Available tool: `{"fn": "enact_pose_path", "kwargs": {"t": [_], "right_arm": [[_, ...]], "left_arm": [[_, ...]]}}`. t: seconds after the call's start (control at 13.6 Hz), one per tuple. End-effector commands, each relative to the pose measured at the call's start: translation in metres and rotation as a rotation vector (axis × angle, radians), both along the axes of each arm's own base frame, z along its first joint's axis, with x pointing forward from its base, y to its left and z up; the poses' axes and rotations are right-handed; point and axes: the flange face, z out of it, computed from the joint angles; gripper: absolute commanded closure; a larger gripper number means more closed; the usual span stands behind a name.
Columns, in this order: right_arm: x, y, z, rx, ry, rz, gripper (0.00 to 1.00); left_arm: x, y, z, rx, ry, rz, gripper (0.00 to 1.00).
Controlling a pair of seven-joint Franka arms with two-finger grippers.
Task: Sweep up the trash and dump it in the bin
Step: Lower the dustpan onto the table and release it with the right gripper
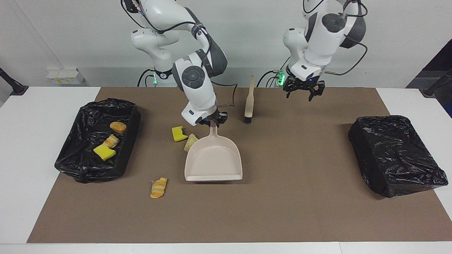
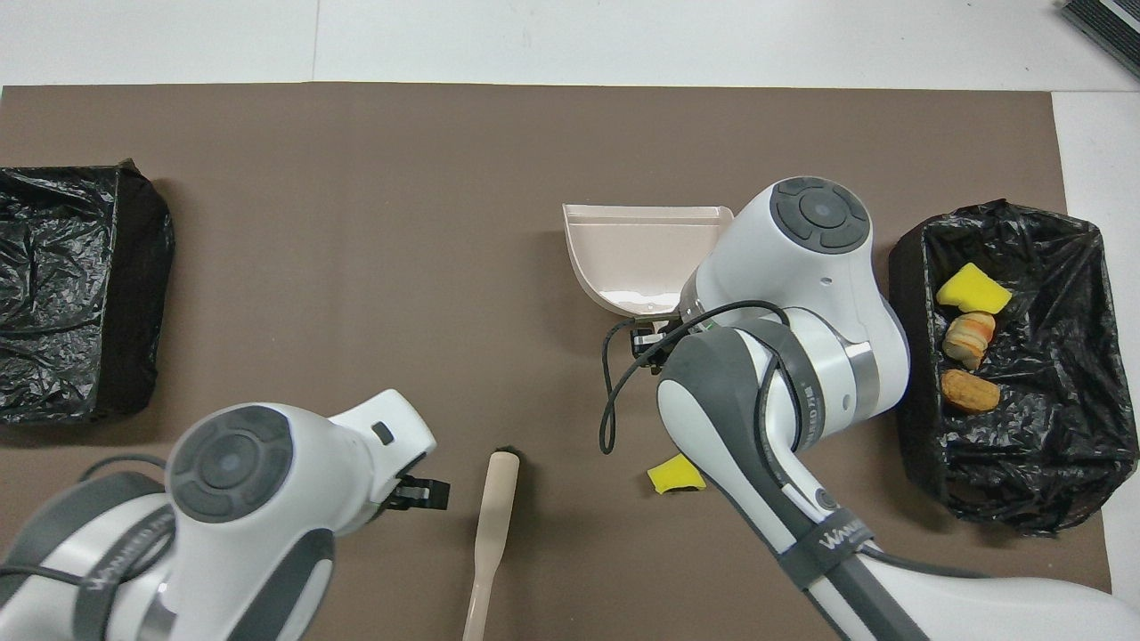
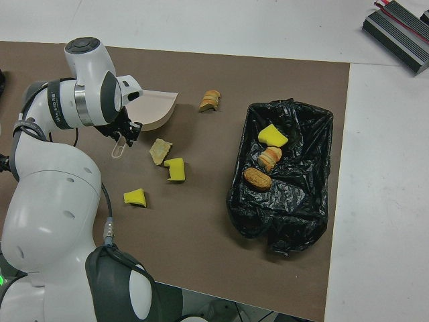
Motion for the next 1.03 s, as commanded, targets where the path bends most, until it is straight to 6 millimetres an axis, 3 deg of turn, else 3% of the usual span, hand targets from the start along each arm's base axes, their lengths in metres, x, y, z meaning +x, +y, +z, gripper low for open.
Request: {"fn": "enact_pose_path", "kwargs": {"t": [0.0,0.07,0.15,0.29,0.44,0.66,0.74,0.81,0.96], "right_arm": [[0.011,0.056,-0.024,-0.005,0.009,-0.018,1.00],[0.017,0.068,-0.030,0.002,0.006,-0.021,1.00],[0.016,0.093,-0.038,0.001,0.004,-0.033,1.00],[0.027,0.124,-0.048,0.013,-0.010,-0.075,1.00],[0.030,0.137,-0.053,0.018,-0.015,-0.072,1.00],[0.029,0.135,-0.048,0.018,-0.017,-0.072,1.00],[0.032,0.131,-0.038,0.028,-0.029,-0.072,0.25],[0.031,0.130,-0.026,0.041,-0.043,-0.070,0.00],[0.023,0.124,0.011,0.056,-0.058,-0.077,0.00]], "left_arm": [[0.046,0.030,0.049,0.040,0.009,-0.005,0.00],[0.059,0.041,0.068,0.065,-0.008,-0.024,0.00],[0.067,0.048,0.087,0.065,-0.031,-0.056,0.00],[0.075,0.058,0.112,0.068,-0.029,-0.054,0.00],[0.073,0.061,0.120,0.074,0.013,-0.050,0.00],[0.067,0.062,0.125,0.067,0.008,-0.047,0.00],[0.065,0.061,0.124,0.070,0.017,-0.045,0.00],[0.065,0.062,0.123,0.069,0.016,-0.044,0.00],[0.066,0.063,0.125,0.068,0.005,-0.039,0.00]]}}
